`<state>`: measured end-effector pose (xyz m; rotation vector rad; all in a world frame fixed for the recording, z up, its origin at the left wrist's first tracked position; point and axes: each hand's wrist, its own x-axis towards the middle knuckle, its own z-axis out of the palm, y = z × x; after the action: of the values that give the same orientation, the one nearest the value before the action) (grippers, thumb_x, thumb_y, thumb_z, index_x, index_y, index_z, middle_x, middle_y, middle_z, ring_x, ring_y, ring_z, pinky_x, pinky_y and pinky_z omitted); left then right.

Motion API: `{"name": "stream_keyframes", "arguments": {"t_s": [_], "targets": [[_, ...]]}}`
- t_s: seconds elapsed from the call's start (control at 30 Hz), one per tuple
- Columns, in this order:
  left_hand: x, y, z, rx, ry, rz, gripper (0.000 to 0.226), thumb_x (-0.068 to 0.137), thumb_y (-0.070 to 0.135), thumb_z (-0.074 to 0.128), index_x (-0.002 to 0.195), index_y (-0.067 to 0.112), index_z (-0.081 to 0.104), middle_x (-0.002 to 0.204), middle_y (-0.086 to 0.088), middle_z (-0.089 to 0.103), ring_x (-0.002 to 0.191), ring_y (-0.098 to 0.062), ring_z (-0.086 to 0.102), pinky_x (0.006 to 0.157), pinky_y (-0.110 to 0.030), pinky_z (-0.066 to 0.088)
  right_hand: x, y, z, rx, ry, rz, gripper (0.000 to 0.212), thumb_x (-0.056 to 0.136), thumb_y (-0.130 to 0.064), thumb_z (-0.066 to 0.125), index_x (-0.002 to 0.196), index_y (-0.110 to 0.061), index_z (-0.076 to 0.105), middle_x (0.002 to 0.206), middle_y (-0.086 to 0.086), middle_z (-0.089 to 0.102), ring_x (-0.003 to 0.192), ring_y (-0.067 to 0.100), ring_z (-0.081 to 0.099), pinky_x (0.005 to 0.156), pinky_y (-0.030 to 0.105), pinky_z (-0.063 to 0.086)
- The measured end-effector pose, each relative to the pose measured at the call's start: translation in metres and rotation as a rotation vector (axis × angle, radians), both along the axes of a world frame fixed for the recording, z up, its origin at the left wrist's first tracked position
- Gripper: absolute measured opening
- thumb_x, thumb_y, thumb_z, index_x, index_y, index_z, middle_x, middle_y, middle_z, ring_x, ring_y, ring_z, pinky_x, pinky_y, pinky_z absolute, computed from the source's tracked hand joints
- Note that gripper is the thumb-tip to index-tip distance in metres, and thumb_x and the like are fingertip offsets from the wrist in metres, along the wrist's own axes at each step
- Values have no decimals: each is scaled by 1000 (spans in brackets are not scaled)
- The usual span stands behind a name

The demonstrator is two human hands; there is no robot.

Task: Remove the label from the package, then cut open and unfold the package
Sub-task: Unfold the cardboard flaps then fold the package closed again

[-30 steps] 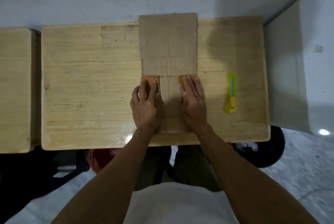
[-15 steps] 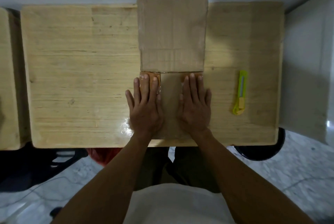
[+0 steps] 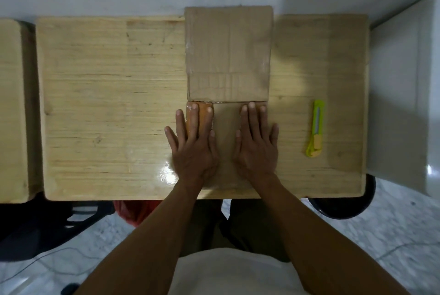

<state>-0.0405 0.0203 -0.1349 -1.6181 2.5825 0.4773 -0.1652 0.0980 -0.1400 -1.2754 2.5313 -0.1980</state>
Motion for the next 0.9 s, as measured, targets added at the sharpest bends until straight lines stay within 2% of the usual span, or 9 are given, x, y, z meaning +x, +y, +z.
{"name": "stream_keyframes", "arguments": {"t_s": [0.13, 0.2, 0.3, 0.4, 0.57, 0.67, 0.73, 0.8, 0.9], "targets": [[1, -2, 7, 83, 24, -33, 54, 106, 44, 31, 157, 39, 15, 168, 7, 5, 155, -29, -1, 120, -64, 4, -4, 0, 5, 3, -62, 12, 58, 102, -36, 27, 157, -23, 11, 165, -6, 5, 152, 16, -4, 119, 55, 9], [2, -8, 11, 179, 44, -58, 53, 106, 46, 26, 157, 41, 12, 168, 8, -2, 155, -30, -6, 120, -62, -2, -6, -1, 9, -88, -99, -12, 54, 103, -34, 29, 155, -21, 23, 164, -3, 16, 152, 18, 4, 118, 54, 11], [-3, -18, 23, 185, 129, 3, 49, 103, 46, 27, 150, 39, 37, 165, 4, 21, 146, -32, 17, 118, -56, 17, -14, -12, 13, -381, -149, -112, 41, 99, -23, 41, 133, -9, 59, 142, 9, 55, 137, 30, 40, 110, 51, 35], [-10, -32, 35, 195, 219, 96, 41, 97, 37, 43, 135, 35, 59, 154, 5, 39, 131, -32, 31, 104, -46, 32, -25, -21, 20, -434, -212, -238, 38, 94, -24, 45, 117, -7, 69, 125, 7, 67, 120, 25, 47, 102, 39, 41], [-22, -42, 41, 268, 330, 183, 32, 93, 10, 60, 124, 16, 68, 143, -5, 46, 125, -29, 39, 104, -24, 35, -27, -21, 36, -328, -341, -242, 46, 92, -20, 45, 133, -5, 58, 138, 12, 57, 128, 29, 42, 106, 26, 28], [-31, -44, 47, 445, 594, 466, 29, 88, -1, 63, 112, 15, 64, 122, -5, 59, 118, -27, 57, 89, -17, 49, -25, -19, 44, -309, -406, -263, 47, 93, -17, 47, 139, -7, 52, 146, 12, 49, 137, 30, 38, 112, 30, 26], [-35, -42, 54, 441, 629, 528, 29, 88, -4, 63, 112, 12, 61, 115, -4, 62, 111, -24, 61, 80, -9, 47, -23, -19, 51, -286, -442, -285, 50, 95, -14, 49, 145, -10, 44, 152, 8, 41, 141, 27, 33, 113, 29, 23], [-36, -38, 57, 341, 533, 397, 38, 85, -3, 66, 121, 7, 60, 125, -9, 61, 115, -26, 58, 85, -13, 42, -23, -23, 59, -281, -476, -312, 58, 95, -11, 51, 150, -15, 34, 158, 2, 32, 144, 22, 28, 113, 26, 20], [-37, -51, 56, 406, 460, 365, 65, 84, 10, 65, 144, 11, 43, 147, -9, 46, 131, -26, 48, 104, -24, 40, -29, -36, 66, -254, -538, -385, 71, 94, -10, 52, 155, -25, 18, 163, -4, 16, 146, 19, 21, 112, 20, 15]]}}
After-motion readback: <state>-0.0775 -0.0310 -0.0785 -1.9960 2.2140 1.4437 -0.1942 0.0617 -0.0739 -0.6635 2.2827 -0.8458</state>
